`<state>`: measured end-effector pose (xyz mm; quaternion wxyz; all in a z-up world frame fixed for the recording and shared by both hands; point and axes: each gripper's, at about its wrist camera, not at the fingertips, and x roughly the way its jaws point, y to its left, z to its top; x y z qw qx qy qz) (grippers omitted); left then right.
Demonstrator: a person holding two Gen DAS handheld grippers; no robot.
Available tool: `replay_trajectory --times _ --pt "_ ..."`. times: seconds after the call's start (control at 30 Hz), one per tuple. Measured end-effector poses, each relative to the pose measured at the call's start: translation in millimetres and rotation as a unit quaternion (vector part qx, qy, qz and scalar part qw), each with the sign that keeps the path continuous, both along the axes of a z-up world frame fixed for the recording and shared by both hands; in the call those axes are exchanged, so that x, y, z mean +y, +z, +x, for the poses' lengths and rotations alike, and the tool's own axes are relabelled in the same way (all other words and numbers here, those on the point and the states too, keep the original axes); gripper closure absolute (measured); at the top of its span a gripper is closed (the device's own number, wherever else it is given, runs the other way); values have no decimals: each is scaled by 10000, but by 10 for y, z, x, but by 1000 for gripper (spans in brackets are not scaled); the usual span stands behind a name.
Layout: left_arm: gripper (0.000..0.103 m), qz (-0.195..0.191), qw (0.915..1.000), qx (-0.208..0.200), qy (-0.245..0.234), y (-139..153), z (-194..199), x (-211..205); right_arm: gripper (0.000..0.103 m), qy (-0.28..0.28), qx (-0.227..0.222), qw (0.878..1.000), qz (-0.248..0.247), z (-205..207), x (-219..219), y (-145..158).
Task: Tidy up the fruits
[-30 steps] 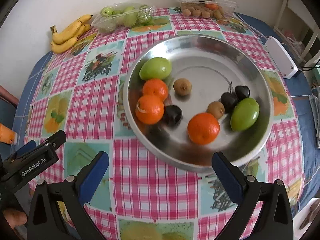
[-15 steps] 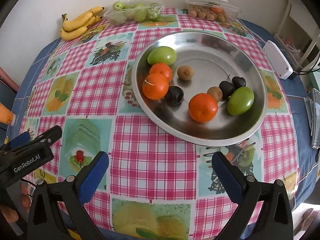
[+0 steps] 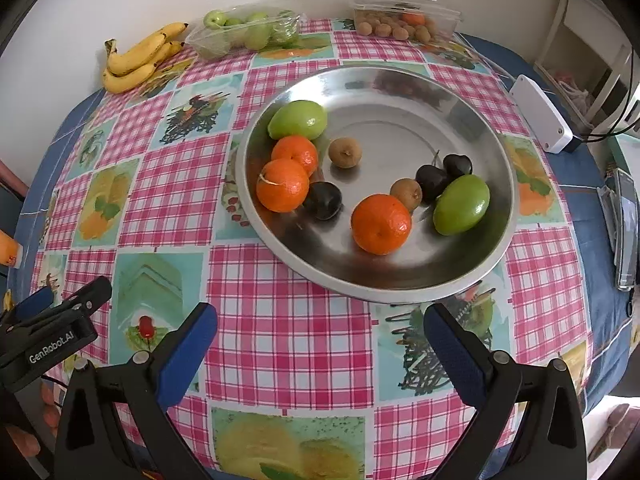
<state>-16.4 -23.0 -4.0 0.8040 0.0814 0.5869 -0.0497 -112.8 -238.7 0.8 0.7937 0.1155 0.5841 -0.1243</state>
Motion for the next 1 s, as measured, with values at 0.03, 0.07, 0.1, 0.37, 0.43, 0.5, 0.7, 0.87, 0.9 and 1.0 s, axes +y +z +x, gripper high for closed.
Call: replay_trajectory --times 0.03,0.07,0.1,0.37,0.43,0.5,0.7,0.87,0.9,1.0 --pt "0 -2 10000 0 2 0 1 3 0 -19 14 10000 -25 4 4 -5" --pt "0 -2 10000 -4 1 4 1 7 0 -28 25 10000 -42 7 -1 -7" --pt "0 -1 10000 -13 -13 10 -1 5 0 -39 36 10000 -53 8 -5 -10" --pt "0 -144 9999 -11 -79 50 -1 0 0 -98 40 9998 -192 28 -18 -3" --pt "0 -137 9999 -25 -84 59 -3 3 0 -108 42 9997 -221 30 -19 -2" --pt "0 -141 9999 -15 -89 57 -3 3 1 -112 40 9996 -244 29 -12 0" --pt "0 -217 9997 -43 -101 87 -10 -12 1 -76 46 9996 -284 42 17 0" --pt "0 -240 9997 -23 -91 86 -9 -13 0 -76 36 9995 -289 42 18 4" --pt "0 -240 9997 -22 -87 87 -8 -12 0 -73 37 9996 -287 43 19 3" --pt "0 -219 9997 -20 -84 83 -7 -13 0 -70 26 9996 -281 45 15 9"
